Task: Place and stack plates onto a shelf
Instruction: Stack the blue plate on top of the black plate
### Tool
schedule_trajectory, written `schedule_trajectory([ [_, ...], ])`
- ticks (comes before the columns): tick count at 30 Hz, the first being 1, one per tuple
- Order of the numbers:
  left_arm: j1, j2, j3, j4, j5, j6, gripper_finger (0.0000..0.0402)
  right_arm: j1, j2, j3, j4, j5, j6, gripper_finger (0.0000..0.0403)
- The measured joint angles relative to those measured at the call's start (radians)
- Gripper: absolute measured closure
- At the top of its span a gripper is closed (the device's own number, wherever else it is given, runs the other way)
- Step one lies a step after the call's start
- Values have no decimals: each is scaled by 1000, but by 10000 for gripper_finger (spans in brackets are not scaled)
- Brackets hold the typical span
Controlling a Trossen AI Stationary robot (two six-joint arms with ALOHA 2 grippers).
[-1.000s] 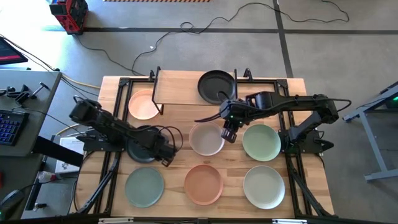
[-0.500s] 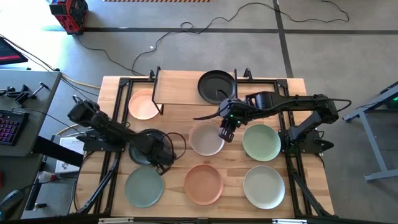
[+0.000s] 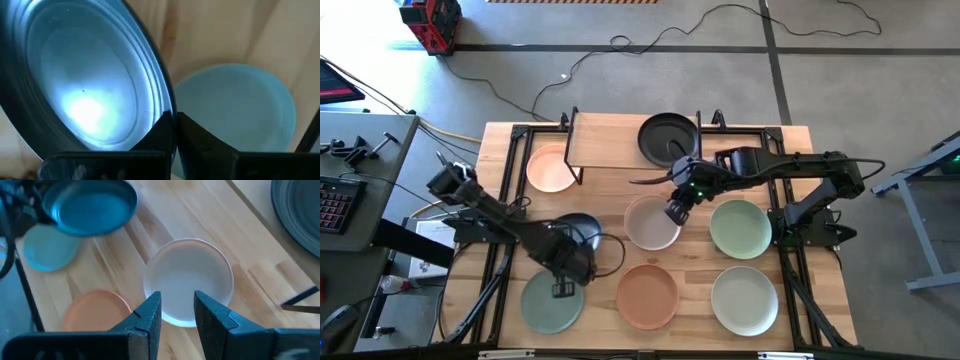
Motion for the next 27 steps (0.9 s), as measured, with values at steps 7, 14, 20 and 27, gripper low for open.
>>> schedule_trajectory([
  [7,-46,0,49,-21,-81,188,399,-14,0,0,36,1,23,308],
  [14,-58,0,100,-42,-188,456,399,-13,0,0,36,1,-23,288],
  [20,-47,0,119,-49,-359,714,399,-20,0,0,78,35,59,260],
  [27,2,0,119,-50,-530,925,399,-42,2,0,85,37,135,258],
])
